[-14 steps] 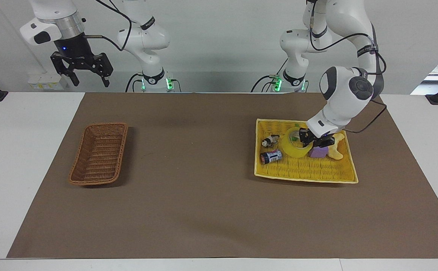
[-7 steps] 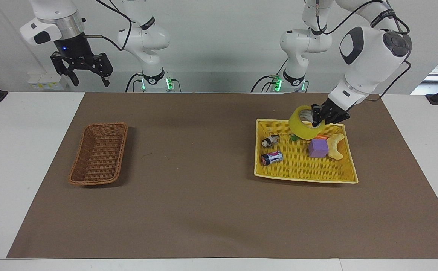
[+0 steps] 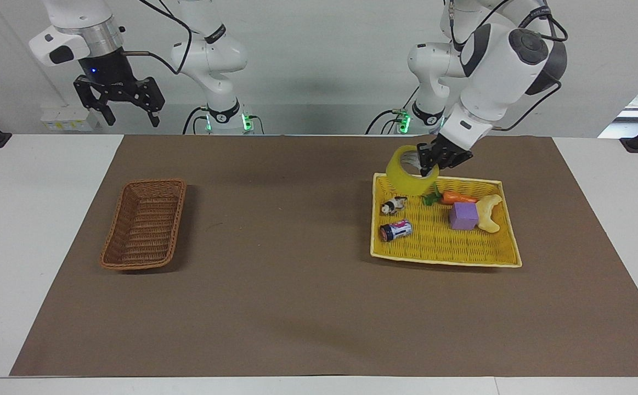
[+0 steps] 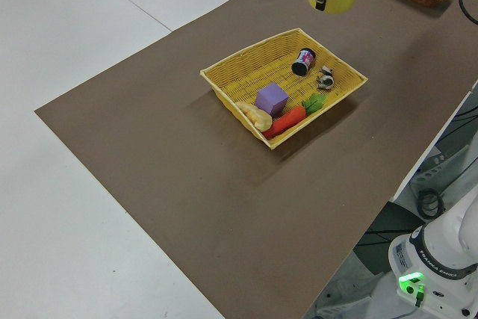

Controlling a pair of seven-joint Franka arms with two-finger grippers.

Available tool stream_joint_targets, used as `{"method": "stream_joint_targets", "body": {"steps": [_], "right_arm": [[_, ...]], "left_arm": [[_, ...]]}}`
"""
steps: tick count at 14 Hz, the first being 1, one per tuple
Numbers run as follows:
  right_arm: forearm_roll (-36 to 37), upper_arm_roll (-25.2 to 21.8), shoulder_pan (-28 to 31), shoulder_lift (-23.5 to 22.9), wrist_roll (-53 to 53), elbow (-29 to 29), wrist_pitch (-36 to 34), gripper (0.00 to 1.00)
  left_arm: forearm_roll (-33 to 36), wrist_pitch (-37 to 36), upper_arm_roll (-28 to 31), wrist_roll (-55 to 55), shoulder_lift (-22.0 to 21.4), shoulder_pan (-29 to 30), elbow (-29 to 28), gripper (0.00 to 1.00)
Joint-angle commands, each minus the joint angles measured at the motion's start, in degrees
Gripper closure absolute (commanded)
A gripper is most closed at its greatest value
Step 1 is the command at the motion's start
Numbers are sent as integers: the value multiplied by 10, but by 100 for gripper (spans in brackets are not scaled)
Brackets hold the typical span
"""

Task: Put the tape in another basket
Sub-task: 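Close the left gripper on the tape roll's rim and lift it, then carry the tape with the left gripper while the right gripper approaches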

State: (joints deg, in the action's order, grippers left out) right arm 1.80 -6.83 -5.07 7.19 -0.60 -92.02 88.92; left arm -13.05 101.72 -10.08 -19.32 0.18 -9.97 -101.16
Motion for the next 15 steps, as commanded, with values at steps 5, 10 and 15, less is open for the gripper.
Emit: {"method": "stream_joint_targets", "body": {"steps": [5, 10, 15], "right_arm": [[-7, -3, 6, 5, 16, 2, -26, 0], [-9, -5, 7, 9, 23, 7, -31, 0], [-29, -1, 0, 13, 37, -1, -33, 0]], "left_arm": [[-101, 59, -8, -61, -4, -78, 7, 100], [-147, 203, -9, -60, 13, -137, -2, 100], [-164, 263, -9, -61, 30, -173, -13, 100]]}}
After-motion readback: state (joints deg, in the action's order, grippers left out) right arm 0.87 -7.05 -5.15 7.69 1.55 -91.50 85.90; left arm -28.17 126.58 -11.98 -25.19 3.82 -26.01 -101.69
